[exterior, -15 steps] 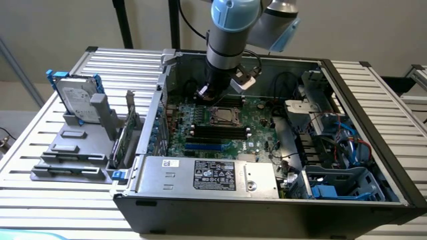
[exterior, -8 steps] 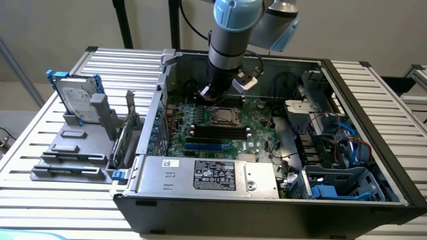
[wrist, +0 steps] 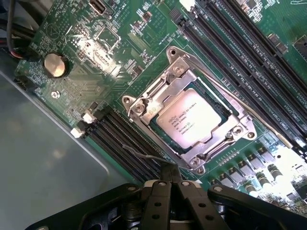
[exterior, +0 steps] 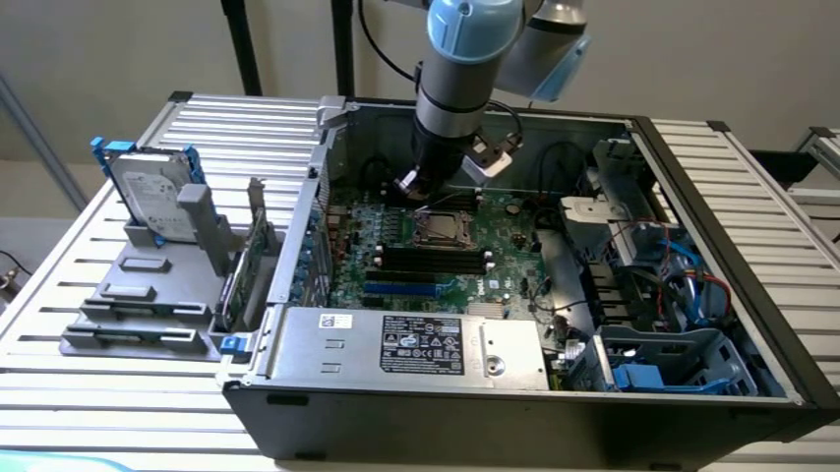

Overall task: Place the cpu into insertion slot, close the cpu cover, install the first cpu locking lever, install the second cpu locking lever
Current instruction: 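Install the first cpu locking lever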

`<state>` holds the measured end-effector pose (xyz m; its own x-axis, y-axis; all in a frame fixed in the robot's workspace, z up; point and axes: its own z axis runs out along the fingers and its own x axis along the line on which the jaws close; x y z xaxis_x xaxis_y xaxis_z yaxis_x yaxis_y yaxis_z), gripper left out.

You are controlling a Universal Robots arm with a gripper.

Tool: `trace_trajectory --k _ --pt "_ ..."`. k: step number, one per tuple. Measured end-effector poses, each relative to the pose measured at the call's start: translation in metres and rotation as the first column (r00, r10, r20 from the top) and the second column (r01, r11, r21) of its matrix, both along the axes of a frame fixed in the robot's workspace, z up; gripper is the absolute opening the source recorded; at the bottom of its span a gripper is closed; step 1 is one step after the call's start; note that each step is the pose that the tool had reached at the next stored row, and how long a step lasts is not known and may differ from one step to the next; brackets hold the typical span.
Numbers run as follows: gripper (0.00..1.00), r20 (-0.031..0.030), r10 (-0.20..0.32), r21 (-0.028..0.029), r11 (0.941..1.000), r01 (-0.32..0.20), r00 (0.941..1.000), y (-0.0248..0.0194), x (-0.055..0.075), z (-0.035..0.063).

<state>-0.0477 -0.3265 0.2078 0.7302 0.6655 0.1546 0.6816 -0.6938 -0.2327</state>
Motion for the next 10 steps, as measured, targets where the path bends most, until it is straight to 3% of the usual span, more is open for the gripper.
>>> trace_trajectory --k 10 --pt "0.11 0.0000 0.001 -0.0027 1.0000 -0.001 1.0000 0.0031 0.0008 -0.0043"
